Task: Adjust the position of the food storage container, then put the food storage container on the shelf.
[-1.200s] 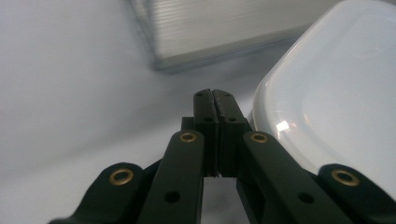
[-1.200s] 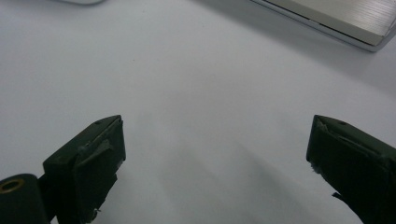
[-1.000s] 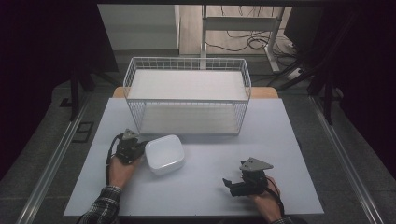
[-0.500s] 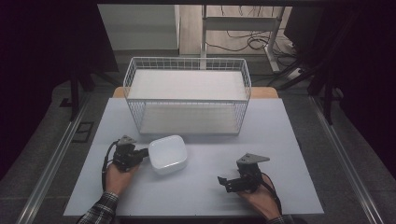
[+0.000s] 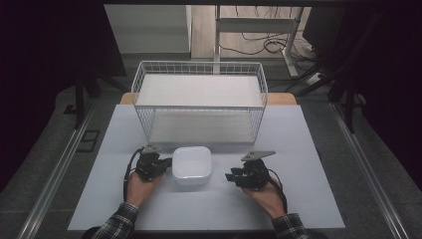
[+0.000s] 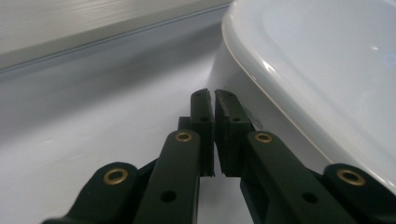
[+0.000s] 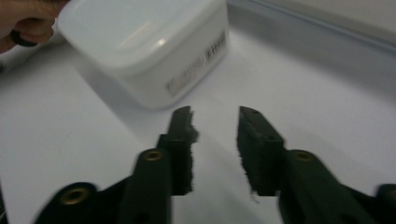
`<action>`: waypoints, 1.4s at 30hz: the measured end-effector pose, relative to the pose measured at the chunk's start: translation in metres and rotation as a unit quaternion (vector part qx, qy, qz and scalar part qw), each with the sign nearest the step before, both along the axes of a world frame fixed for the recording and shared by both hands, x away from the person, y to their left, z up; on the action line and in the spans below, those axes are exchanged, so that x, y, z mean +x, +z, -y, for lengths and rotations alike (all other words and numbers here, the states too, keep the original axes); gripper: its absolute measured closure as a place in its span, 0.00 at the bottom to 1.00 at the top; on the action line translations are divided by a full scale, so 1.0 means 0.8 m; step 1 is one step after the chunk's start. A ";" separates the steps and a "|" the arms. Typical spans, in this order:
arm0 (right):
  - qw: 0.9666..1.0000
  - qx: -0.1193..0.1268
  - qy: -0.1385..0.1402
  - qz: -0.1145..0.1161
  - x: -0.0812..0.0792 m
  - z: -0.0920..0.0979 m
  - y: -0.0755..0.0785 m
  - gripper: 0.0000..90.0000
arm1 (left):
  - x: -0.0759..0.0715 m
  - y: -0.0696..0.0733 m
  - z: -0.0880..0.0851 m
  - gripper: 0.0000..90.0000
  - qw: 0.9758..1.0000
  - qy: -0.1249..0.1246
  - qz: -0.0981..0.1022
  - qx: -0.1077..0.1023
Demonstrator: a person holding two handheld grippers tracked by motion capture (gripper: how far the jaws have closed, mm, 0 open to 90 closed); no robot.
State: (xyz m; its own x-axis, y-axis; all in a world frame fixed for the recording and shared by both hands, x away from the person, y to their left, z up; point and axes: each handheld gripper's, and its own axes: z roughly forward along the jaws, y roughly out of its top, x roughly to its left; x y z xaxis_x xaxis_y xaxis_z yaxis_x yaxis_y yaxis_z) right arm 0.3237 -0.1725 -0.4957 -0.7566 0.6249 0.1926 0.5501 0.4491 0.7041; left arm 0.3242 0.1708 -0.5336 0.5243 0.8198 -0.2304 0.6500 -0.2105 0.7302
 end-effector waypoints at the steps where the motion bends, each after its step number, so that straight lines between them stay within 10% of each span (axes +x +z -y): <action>1: 1.000 -0.007 0.005 0.004 0.007 -0.011 0.000 0.89 | -0.001 -0.001 0.006 0.96 1.000 -0.009 -0.001 -0.002; 21: 0.998 -0.049 -0.019 0.029 0.012 -0.010 -0.006 0.94 | -0.032 0.010 0.039 0.92 0.999 -0.033 0.023 0.025; 27: 0.997 -0.046 -0.017 0.068 -0.004 0.020 -0.001 0.71 | -0.047 0.008 0.015 0.61 0.997 -0.047 0.022 0.060; 33: 0.996 -0.038 -0.029 0.079 -0.002 0.031 -0.001 0.40 | -0.051 0.007 0.009 0.26 0.997 -0.052 0.038 0.031; 42: 0.997 -0.020 -0.030 0.065 0.004 0.034 -0.001 0.25 | -0.050 0.012 0.001 0.12 0.998 -0.052 0.041 0.014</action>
